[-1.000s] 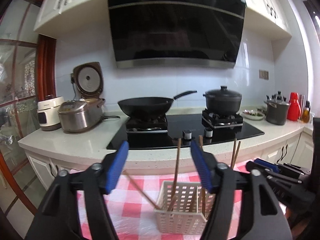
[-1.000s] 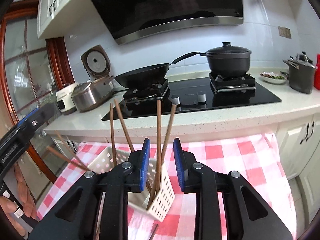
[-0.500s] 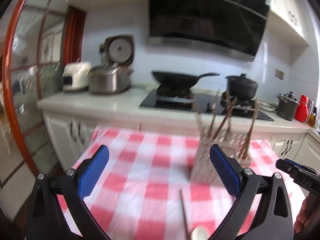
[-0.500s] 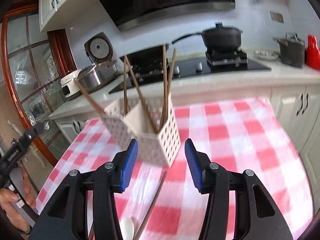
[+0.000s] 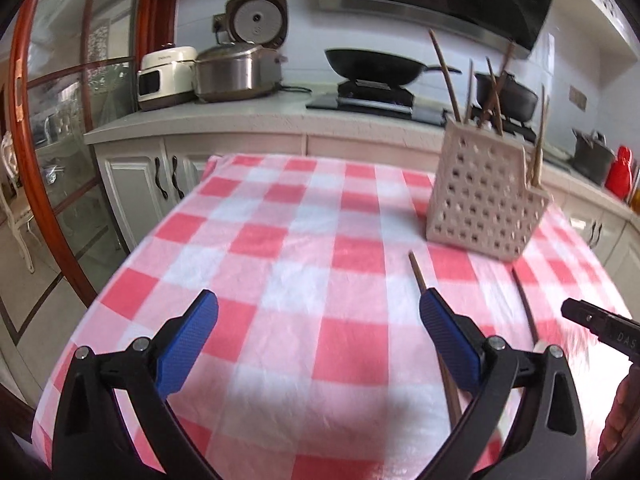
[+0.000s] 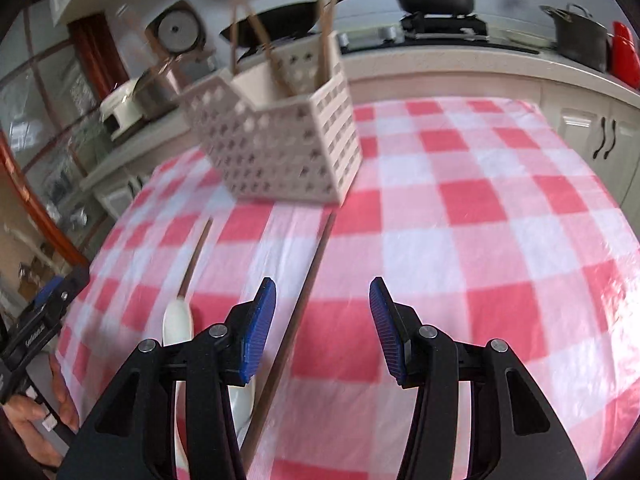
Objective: Organize utensils
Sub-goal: 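Move both grippers back down toward the white spoons on the cloth, then close the right gripper on a white spoon while the left gripper grasps another spoon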
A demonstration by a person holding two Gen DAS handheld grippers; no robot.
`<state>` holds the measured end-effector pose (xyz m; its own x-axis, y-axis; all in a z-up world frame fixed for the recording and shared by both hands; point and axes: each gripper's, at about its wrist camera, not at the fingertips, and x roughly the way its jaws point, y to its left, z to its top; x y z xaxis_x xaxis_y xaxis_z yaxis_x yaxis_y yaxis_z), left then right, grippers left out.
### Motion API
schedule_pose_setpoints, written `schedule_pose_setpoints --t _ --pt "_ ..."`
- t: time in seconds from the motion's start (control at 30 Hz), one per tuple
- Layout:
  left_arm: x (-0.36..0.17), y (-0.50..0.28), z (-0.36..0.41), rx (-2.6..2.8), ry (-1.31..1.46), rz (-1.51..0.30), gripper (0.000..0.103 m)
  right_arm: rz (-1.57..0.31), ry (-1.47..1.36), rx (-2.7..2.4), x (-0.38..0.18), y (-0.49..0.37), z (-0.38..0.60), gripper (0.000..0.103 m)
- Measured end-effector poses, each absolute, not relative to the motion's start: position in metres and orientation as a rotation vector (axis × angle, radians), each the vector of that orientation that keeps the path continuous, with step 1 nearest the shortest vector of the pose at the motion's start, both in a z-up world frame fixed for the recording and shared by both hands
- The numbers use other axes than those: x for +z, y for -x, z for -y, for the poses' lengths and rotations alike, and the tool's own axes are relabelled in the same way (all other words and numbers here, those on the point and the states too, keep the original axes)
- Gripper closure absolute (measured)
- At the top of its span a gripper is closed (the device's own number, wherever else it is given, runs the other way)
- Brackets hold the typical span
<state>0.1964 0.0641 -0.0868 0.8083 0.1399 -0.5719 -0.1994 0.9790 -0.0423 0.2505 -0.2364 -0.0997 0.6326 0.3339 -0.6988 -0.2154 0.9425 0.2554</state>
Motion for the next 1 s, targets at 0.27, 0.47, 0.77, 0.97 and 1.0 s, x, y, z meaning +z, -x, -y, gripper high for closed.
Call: schedule_pose_setpoints --t 0.27,0.47,0.77,0.97,1.0 --pt "-0.105 -0.192 -0.053 0.148 0.067 -0.641 0.005 -0.863 -0.016 0.342 -0.110 -0.227 0.204 0.055" --pt "-0.109 -0.189 -0.054 0.146 0.063 -0.647 0.005 -0.803 0.042 0.302 -0.103 -0.219 0.193 0.055" --pt "-0.117 -0.189 -0.060 0.145 0.091 -0.671 0.005 -0.811 0.129 0.359 -0.102 -0.210 0.171 0.055" --pt "-0.119 -0.187 -0.062 0.144 0.087 -0.668 0.005 -0.877 0.083 0.332 -0.117 -0.220 0.171 0.055" --pt "-0.120 -0.187 -0.063 0.144 0.093 -0.670 0.005 -0.876 0.083 0.327 -0.118 -0.221 0.170 0.055"
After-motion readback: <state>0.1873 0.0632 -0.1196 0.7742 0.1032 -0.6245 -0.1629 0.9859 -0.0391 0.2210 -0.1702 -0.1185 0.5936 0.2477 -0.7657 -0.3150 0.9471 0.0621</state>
